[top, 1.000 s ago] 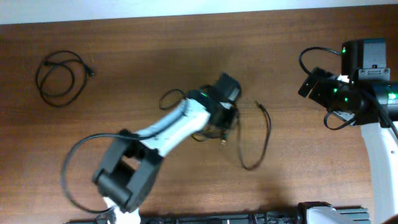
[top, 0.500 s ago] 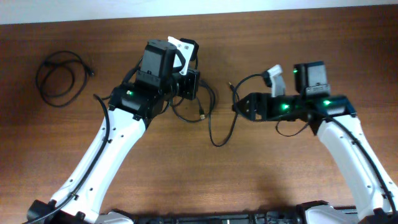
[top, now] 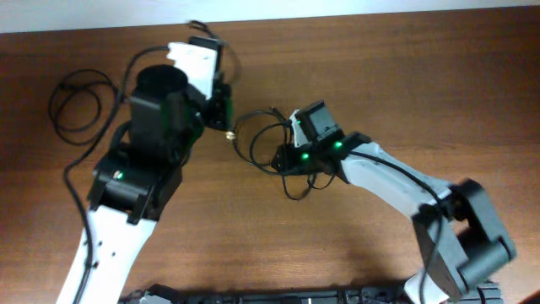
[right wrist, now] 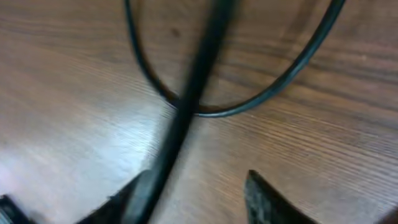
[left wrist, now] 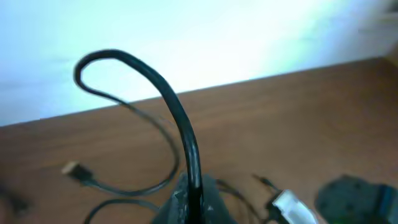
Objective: Untangle cables
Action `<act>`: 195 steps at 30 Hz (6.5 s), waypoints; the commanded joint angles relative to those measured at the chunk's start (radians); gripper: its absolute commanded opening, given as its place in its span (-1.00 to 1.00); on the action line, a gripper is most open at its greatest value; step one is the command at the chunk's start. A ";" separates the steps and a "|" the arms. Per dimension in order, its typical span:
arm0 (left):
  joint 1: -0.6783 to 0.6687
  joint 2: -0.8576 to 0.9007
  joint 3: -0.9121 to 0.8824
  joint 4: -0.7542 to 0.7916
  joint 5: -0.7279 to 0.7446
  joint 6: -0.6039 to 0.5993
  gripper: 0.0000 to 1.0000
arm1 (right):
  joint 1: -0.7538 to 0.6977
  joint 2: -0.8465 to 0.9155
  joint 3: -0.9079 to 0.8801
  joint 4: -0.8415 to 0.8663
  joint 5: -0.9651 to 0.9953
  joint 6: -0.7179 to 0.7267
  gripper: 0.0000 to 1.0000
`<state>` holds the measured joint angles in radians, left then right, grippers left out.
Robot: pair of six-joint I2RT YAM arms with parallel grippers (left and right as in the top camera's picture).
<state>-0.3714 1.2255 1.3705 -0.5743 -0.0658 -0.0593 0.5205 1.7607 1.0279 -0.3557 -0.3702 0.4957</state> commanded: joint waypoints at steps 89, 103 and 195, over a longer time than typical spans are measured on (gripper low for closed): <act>-0.504 0.917 0.008 0.251 0.041 -0.232 -1.00 | -0.802 -0.328 0.608 -1.156 0.330 -0.158 0.97; -0.266 0.249 0.010 -0.291 -0.414 -0.270 -1.00 | -0.802 -0.328 0.586 -1.154 0.330 -0.158 0.97; 0.566 0.217 -0.158 -0.034 0.193 -0.077 -1.00 | -0.802 -0.295 0.586 -1.175 0.292 -0.146 0.97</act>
<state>0.2260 1.6459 1.1824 -0.6418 0.0086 -0.1604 -0.2810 1.4616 1.6188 -1.5330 -0.0723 0.3408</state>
